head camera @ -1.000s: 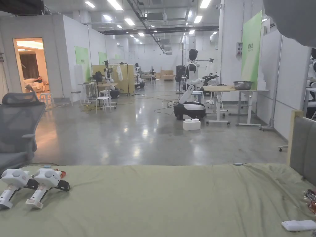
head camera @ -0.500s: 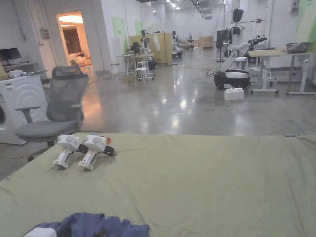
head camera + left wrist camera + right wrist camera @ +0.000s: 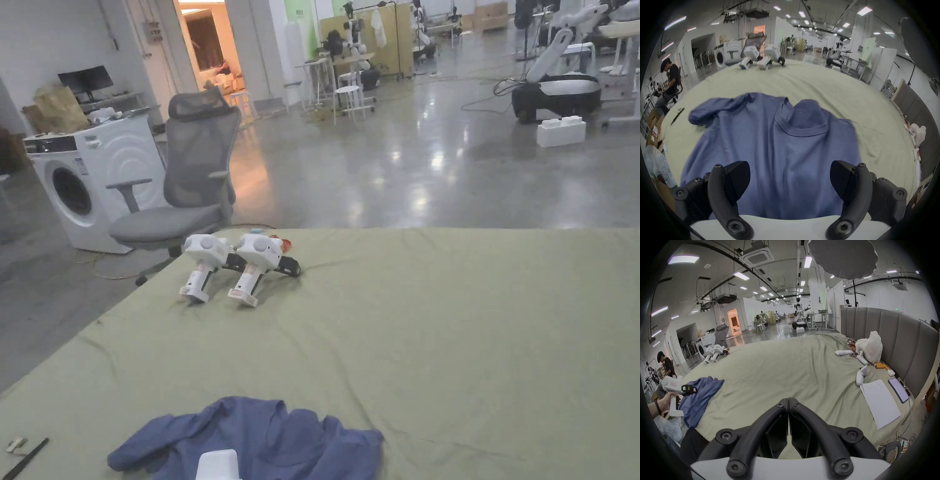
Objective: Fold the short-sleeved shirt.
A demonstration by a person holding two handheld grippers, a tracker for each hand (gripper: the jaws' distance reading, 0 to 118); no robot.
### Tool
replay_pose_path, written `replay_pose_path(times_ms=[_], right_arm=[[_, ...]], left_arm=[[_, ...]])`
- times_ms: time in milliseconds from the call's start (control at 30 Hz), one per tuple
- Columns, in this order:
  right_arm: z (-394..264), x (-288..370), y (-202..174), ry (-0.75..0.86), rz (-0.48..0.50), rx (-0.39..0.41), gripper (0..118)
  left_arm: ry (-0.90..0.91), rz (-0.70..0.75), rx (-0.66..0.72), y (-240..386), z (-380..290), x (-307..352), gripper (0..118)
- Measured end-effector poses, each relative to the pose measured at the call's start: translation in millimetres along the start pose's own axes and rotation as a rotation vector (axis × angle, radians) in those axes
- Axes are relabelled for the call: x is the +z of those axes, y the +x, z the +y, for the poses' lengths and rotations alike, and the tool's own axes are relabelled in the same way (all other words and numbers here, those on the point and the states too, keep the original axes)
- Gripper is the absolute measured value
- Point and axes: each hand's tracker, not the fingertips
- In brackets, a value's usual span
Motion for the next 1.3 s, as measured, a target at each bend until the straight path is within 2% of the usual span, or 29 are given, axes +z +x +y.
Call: replay_pose_path(times_ms=[67,133,200,233,300,367,433,500,600,700,800,933,1033,1100,1200,1300], right_arm=[[-3.0,-4.0,0.5,-0.031,-0.015,0.012,0],[-6.0,-6.5,0.4,-0.045,-0.029,0.014,0],[-9.2,-10.4,0.7,-0.063,-0.035,0.005,0],[-11.0,-12.4,0.6,-0.072,-0.035,-0.003,0],[-14.6,-15.4,-0.4,-0.09,-0.031,-0.02,0],[-17.6,-17.2,-2.7,-0.104,-0.022,-0.024,0],[-19.0,-16.6,-6.2,-0.116,-0.013,-0.015,0],[-19.0,-13.1,-9.3,-0.116,-0.003,-0.003,0],[-18.6,2.8,-2.3,-0.1,0.005,0.012,0],[-21.4,7.7,6.4,-0.092,0.013,-0.002,0],[-25.2,12.1,15.3,-0.098,0.016,-0.022,0],[-36.0,24.0,26.5,-0.095,0.012,-0.073,0],[-45.1,32.1,33.9,-0.101,-0.004,-0.123,0],[-48.7,38.5,38.3,-0.095,-0.019,-0.152,0],[-52.8,48.2,47.9,-0.081,-0.047,-0.18,0],[-53.3,60.7,55.8,-0.064,-0.089,-0.189,0]], left_arm=[[0.014,0.023,-0.02,-2.7,4.0,-22.4,94],[-0.021,0.043,-0.04,-1.5,2.5,-34.3,66],[-0.082,0.051,-0.07,0.7,-3.7,-46.7,63],[-0.031,0.056,-0.086,4.0,-7.2,-42.6,63],[-0.04,0.062,-0.079,5.6,-4.6,-41.8,60],[-0.044,0.057,-0.075,5.1,-2.4,-41.1,41],[-0.058,0.08,-0.058,3.1,2.7,-44.2,17],[-0.071,0.088,-0.023,0.4,6.9,-43.2,3],[-0.065,0.045,0.065,-8.0,14.4,-32.2,0],[0.08,0.006,0.18,-15.2,33.2,4.1,0],[0.23,0.015,0.194,-11.0,72.1,45.9,0],[0.329,-0.032,0.055,24.5,132.2,94.5,0],[0.403,-0.063,-0.112,76.3,164.9,115.1,0],[0.403,-0.134,-0.181,120.7,176.2,120.6,0],[0.386,-0.238,-0.304,197.3,171.6,105.1,0],[0.298,-0.369,-0.412,284.1,130.4,81.5,0]])
